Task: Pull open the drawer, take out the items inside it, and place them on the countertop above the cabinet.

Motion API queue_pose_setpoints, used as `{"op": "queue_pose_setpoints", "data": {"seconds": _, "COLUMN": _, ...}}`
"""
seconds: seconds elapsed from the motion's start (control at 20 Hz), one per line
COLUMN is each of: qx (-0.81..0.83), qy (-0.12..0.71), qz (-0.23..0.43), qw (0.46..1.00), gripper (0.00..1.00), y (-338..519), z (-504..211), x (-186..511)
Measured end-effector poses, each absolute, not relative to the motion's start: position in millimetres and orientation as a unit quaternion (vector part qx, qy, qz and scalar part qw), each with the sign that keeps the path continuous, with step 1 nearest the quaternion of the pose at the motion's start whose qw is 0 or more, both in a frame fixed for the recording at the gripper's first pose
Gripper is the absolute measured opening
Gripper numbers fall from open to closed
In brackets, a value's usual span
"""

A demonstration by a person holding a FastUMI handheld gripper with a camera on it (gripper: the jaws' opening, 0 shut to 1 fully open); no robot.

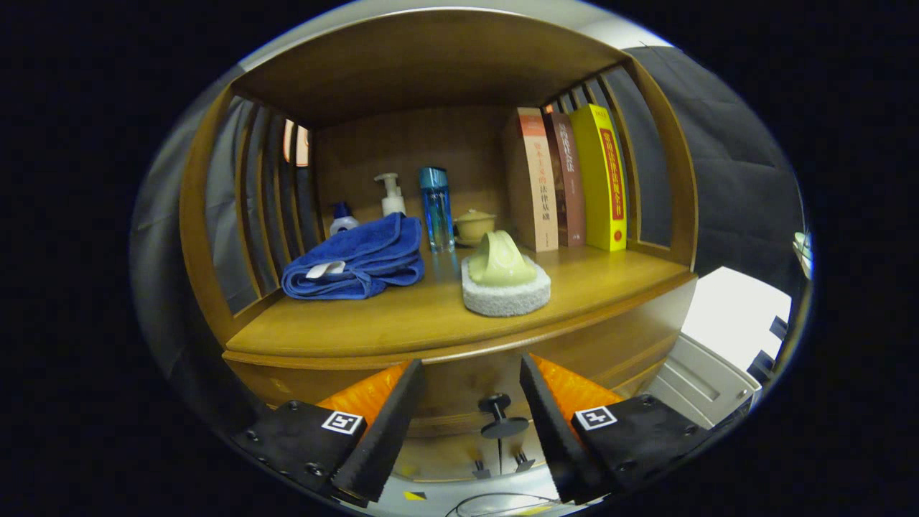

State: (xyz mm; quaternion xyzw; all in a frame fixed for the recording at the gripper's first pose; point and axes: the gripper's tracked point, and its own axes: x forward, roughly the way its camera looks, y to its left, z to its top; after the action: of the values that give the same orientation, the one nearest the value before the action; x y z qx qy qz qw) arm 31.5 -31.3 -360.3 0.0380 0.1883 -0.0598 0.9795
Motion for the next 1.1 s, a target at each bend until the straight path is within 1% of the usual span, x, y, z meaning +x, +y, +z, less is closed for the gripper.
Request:
{"op": "queue_pose_setpoints", "data": {"seconds": 0.05, "qx": 0.049, "qy": 0.193, "qz": -0.054, "qw": 0.979, "gripper": 0.94, "y": -27.6, "z": -358.3, "x": 28.4}}
{"op": "queue_pose_setpoints", "data": {"seconds": 0.1, "qx": 0.052, "qy": 0.187, "qz": -0.052, "qw": 0.980, "gripper": 0.97, "y": -27.8, "z": -348.8, "x": 26.1}}
{"op": "queue_pose_setpoints", "data": {"seconds": 0.7, "qx": -0.037, "qy": 0.086, "qz": -0.040, "qw": 0.995, "gripper": 0.96, "y": -49.2, "z": -121.2, "x": 10.0}}
{"op": "queue_pose_setpoints", "data": {"seconds": 0.85, "qx": -0.027, "qy": 0.076, "qz": -0.037, "qw": 0.996, "gripper": 0.96, "y": -45.9, "z": -86.0, "x": 2.2}}
{"op": "queue_pose_setpoints", "data": {"seconds": 1.1, "qx": -0.012, "qy": 0.074, "qz": -0.033, "qw": 0.997, "gripper": 0.96, "y": -42.8, "z": -72.9, "x": -4.4}}
